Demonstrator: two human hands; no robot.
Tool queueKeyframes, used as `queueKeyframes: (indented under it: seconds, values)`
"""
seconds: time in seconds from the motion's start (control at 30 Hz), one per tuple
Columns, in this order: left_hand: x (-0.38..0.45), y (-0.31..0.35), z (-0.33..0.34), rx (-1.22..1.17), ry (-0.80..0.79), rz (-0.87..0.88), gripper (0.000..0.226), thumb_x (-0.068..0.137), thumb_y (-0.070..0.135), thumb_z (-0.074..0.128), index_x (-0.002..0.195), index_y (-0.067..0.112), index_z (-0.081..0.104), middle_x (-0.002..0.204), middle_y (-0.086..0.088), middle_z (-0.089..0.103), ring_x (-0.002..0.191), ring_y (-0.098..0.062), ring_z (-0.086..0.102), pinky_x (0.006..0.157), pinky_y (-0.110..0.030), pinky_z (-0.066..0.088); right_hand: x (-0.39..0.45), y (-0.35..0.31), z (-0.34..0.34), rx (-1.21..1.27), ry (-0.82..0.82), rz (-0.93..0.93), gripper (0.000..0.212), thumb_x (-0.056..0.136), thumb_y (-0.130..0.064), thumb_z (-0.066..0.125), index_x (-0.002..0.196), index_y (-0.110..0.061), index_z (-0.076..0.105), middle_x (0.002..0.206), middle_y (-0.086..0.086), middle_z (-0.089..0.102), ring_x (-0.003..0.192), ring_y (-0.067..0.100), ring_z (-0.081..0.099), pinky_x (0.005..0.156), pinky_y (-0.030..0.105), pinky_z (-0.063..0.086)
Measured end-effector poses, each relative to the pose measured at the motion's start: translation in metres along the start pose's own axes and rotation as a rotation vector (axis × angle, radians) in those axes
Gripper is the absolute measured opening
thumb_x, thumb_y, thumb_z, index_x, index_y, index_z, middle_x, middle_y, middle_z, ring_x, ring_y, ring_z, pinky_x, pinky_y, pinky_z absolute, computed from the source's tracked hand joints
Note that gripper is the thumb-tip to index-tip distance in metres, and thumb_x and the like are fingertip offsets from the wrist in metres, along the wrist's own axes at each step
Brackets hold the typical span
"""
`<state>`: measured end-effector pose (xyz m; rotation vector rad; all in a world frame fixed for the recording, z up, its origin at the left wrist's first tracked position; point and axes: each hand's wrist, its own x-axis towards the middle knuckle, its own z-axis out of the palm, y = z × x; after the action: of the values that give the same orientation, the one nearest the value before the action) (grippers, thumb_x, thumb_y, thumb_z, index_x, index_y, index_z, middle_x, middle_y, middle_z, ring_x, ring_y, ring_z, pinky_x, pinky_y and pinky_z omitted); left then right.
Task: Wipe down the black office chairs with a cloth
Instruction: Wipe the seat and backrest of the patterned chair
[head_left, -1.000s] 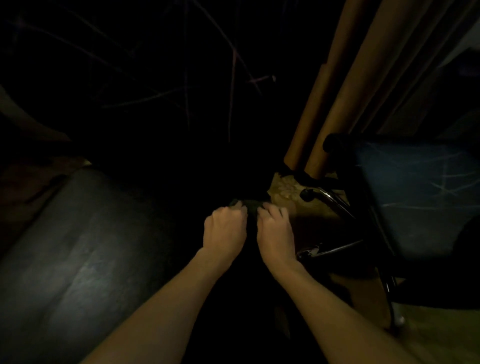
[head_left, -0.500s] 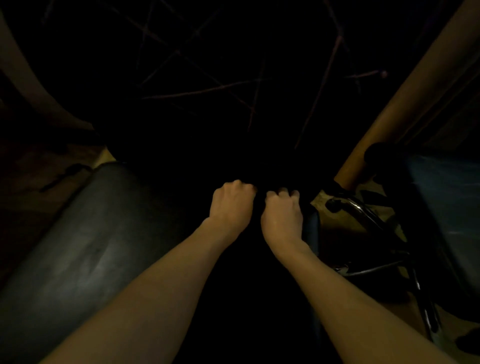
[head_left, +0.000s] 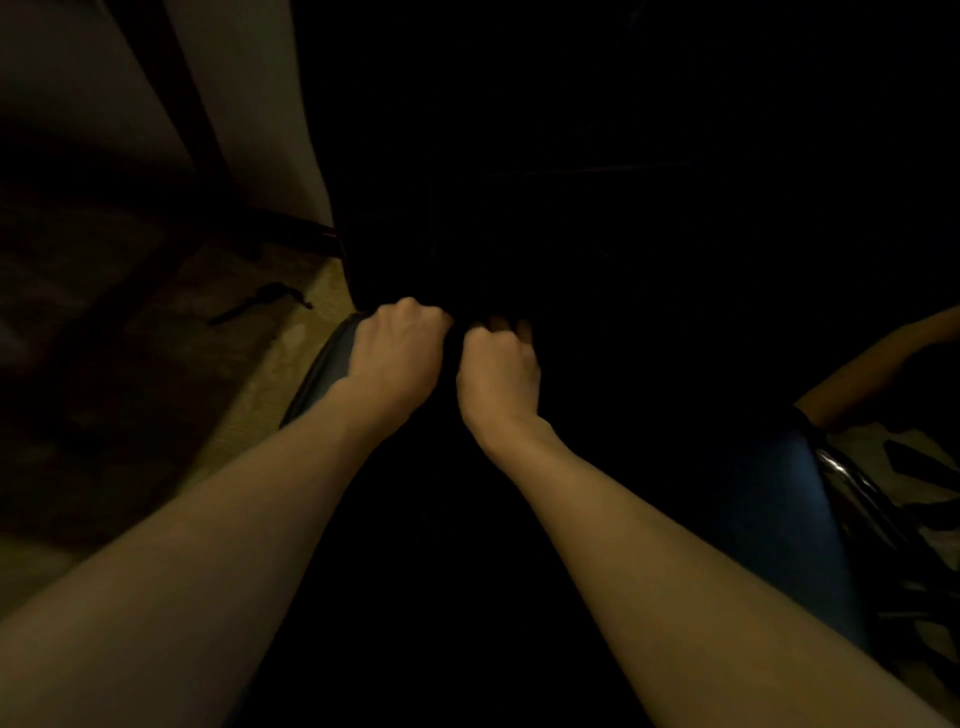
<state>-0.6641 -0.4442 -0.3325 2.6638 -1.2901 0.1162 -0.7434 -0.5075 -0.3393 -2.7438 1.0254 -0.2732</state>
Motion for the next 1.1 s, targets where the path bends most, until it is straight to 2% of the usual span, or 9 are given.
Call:
queueKeyframes:
  seconds: [0.1, 0.23, 0.43, 0.7, 0.83, 0.9, 0.97, 1.0, 1.1]
  values:
    - [-0.013, -0.039, -0.006, 0.037, 0.020, -0.081, 0.028, 0.099, 0.015, 0.043, 0.115, 0.015, 0.066, 0.106, -0.020, 0.062, 0.101, -0.042, 0.060, 0.073, -0.042, 0.046, 0.002, -0.039, 0.013, 0.041, -0.022, -0.088, 0.033, 0.095, -0.006, 0.044, 0.127, -0.007, 0.055, 0.130, 0.012, 0.052, 0.124, 0.034, 0.038, 0.091, 0.038, 0.044]
    - [-0.037, -0.061, -0.011, -0.008, 0.032, -0.147, 0.033, 0.096, 0.014, 0.044, 0.121, 0.018, 0.066, 0.107, -0.023, 0.062, 0.099, -0.045, 0.059, 0.073, -0.043, 0.047, -0.008, -0.063, 0.020, 0.066, -0.052, -0.180, 0.031, 0.096, -0.007, 0.041, 0.124, -0.006, 0.055, 0.130, 0.014, 0.050, 0.122, 0.035, 0.039, 0.091, 0.038, 0.041]
    - [-0.072, -0.048, -0.015, -0.025, -0.002, -0.213, 0.032, 0.092, 0.011, 0.050, 0.121, 0.017, 0.064, 0.103, -0.024, 0.060, 0.095, -0.045, 0.059, 0.070, -0.042, 0.048, -0.031, -0.044, 0.010, -0.022, -0.089, -0.276, 0.030, 0.091, -0.006, 0.048, 0.119, -0.003, 0.057, 0.127, 0.013, 0.051, 0.123, 0.037, 0.040, 0.082, 0.038, 0.047]
    - [-0.091, -0.020, -0.022, 0.042, 0.006, -0.303, 0.037, 0.093, 0.012, 0.048, 0.128, 0.017, 0.060, 0.114, -0.019, 0.062, 0.110, -0.037, 0.053, 0.085, -0.040, 0.045, -0.042, -0.033, -0.006, -0.050, -0.166, -0.346, 0.031, 0.093, -0.007, 0.048, 0.123, -0.003, 0.055, 0.128, 0.015, 0.050, 0.125, 0.037, 0.038, 0.083, 0.039, 0.046]
    - [-0.077, -0.016, -0.020, 0.015, 0.003, -0.321, 0.042, 0.091, 0.010, 0.051, 0.132, 0.019, 0.058, 0.117, -0.019, 0.063, 0.110, -0.039, 0.055, 0.086, -0.039, 0.045, -0.025, -0.023, -0.005, -0.104, -0.197, -0.368, 0.034, 0.094, -0.012, 0.048, 0.127, -0.005, 0.051, 0.132, 0.014, 0.047, 0.127, 0.036, 0.035, 0.086, 0.038, 0.044]
    - [-0.071, -0.012, -0.017, 0.006, 0.050, -0.285, 0.040, 0.086, 0.007, 0.054, 0.123, 0.016, 0.065, 0.107, -0.018, 0.068, 0.097, -0.038, 0.062, 0.078, -0.037, 0.048, -0.016, -0.013, -0.006, -0.100, -0.241, -0.368, 0.037, 0.095, -0.014, 0.046, 0.131, -0.006, 0.048, 0.135, 0.014, 0.045, 0.129, 0.035, 0.033, 0.086, 0.037, 0.043]
    - [-0.067, -0.005, -0.015, -0.005, 0.052, -0.257, 0.036, 0.073, 0.006, 0.058, 0.104, 0.014, 0.073, 0.088, -0.014, 0.073, 0.076, -0.036, 0.066, 0.059, -0.034, 0.052, -0.014, 0.000, -0.012, -0.089, -0.264, -0.371, 0.037, 0.094, -0.011, 0.047, 0.130, -0.005, 0.048, 0.134, 0.014, 0.046, 0.128, 0.035, 0.035, 0.086, 0.038, 0.044]
    - [-0.066, -0.001, -0.014, -0.021, 0.053, -0.263, 0.035, 0.071, 0.007, 0.059, 0.102, 0.013, 0.074, 0.086, -0.014, 0.073, 0.074, -0.037, 0.066, 0.056, -0.034, 0.052, -0.016, 0.005, -0.017, -0.079, -0.276, -0.371, 0.035, 0.092, -0.009, 0.047, 0.127, -0.004, 0.050, 0.131, 0.013, 0.047, 0.126, 0.035, 0.036, 0.085, 0.038, 0.045]
    - [-0.064, 0.016, -0.019, -0.133, -0.089, -0.384, 0.038, 0.084, 0.011, 0.057, 0.120, 0.019, 0.064, 0.102, -0.014, 0.070, 0.096, -0.036, 0.062, 0.071, -0.038, 0.050, -0.018, 0.012, -0.034, -0.047, -0.354, -0.360, 0.032, 0.089, -0.004, 0.049, 0.120, -0.002, 0.054, 0.126, 0.014, 0.049, 0.124, 0.035, 0.038, 0.082, 0.039, 0.047]
